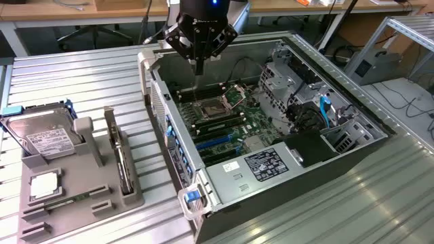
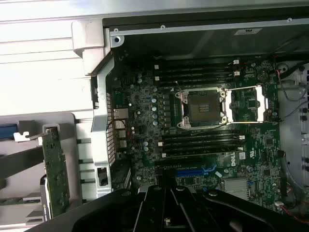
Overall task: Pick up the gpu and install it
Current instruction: 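Reach for the gpu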
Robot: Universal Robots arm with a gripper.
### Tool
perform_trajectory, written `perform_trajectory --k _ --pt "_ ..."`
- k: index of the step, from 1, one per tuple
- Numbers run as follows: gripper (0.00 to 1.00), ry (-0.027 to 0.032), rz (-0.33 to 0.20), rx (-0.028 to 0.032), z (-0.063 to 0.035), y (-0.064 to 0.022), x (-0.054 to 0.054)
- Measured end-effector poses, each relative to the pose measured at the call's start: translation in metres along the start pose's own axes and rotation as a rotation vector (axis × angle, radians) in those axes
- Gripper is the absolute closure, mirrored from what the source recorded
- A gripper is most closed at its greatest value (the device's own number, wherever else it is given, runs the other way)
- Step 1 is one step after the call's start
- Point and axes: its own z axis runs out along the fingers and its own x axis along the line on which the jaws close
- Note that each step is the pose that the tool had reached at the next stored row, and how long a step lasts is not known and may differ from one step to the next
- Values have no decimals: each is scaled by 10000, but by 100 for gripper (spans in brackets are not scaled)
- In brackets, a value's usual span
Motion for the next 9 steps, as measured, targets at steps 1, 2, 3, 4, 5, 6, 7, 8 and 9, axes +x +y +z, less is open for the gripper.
perform_trajectory --k 1,2,3,4,5,6,7,8,9 --pt "89 0 0 0 0 0 0" --pt "89 0 0 0 0 0 0" --pt "89 0 0 0 0 0 0" --pt "89 0 0 0 0 0 0" --pt "89 0 0 0 0 0 0" --pt "89 0 0 0 0 0 0" --pt "89 0 0 0 0 0 0" --pt "89 0 0 0 0 0 0" --pt "89 0 0 0 0 0 1"
